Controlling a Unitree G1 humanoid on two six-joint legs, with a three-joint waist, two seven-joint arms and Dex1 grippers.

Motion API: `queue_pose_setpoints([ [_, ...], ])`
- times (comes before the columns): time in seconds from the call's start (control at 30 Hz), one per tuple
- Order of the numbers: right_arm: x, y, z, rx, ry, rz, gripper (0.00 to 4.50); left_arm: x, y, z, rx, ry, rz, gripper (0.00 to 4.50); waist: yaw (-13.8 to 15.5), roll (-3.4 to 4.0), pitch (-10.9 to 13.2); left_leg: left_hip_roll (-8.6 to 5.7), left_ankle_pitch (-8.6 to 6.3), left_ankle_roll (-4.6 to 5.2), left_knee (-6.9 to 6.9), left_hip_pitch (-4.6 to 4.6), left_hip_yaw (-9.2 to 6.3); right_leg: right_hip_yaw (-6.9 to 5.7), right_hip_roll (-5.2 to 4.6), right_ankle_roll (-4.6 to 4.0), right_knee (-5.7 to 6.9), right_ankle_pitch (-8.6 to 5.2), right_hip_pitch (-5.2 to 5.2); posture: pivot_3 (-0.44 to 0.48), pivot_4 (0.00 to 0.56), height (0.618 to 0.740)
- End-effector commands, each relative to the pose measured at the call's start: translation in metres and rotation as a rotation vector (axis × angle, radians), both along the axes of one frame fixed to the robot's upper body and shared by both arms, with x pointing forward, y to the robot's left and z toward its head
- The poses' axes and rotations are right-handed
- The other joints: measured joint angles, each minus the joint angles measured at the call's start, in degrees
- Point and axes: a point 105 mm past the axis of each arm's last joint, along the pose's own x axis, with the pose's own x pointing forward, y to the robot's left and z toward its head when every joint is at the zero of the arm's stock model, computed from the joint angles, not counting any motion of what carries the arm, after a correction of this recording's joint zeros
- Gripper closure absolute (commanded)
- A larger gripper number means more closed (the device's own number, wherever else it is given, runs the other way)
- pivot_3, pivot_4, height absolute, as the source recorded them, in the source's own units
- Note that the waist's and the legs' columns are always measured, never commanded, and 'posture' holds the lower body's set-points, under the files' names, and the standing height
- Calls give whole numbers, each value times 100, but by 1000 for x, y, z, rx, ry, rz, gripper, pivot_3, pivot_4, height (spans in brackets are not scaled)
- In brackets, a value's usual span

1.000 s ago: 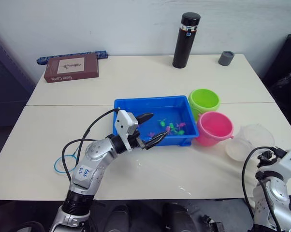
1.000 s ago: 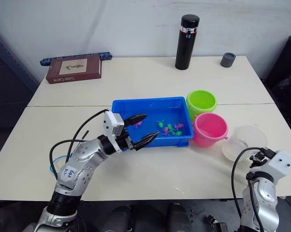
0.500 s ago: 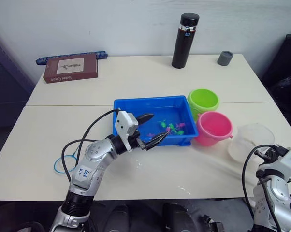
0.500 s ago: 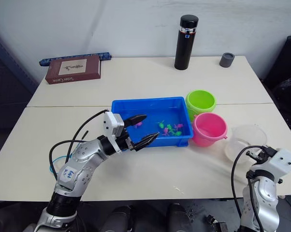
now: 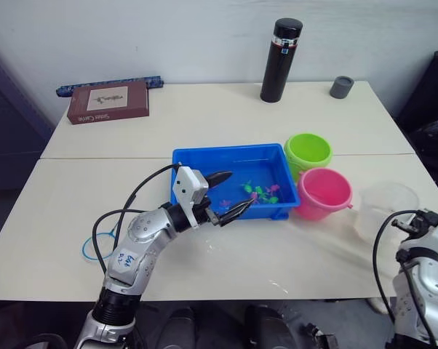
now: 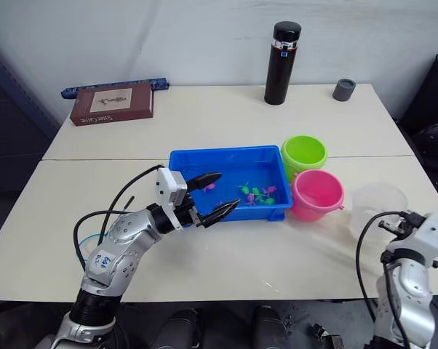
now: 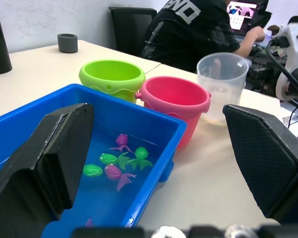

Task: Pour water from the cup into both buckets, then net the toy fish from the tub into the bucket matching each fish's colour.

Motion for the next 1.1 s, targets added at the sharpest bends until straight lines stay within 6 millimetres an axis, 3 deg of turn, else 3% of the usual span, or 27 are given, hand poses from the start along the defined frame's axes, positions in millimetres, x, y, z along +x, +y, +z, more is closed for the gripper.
queue_pose_setpoints([
  [0.03,-3,-6,44,-120,-91,4,4440,-4,0,10,-6,-43,-9,0,-15,1,0,0,0,0,-1,1,2,1,0,0,0,0,-1,0,150,740],
  [0.27,14,6,88,-291,-112,147,4440,-4,5,11,10,-48,-12,0,-24,7,4,1,2,3,2,1,4,4,3,5,2,3,-1,0,150,740],
  [0.37,23,17,97,-354,-107,200,4440,-3,7,11,14,-49,-10,0,-16,8,4,1,3,5,2,3,8,7,2,9,1,5,-1,0,150,740],
  [1.1,40,49,111,-770,-29,368,4440,-7,7,8,8,-45,9,0,93,8,4,-7,6,8,6,-2,14,10,-4,17,-9,9,-1,0,150,740],
])
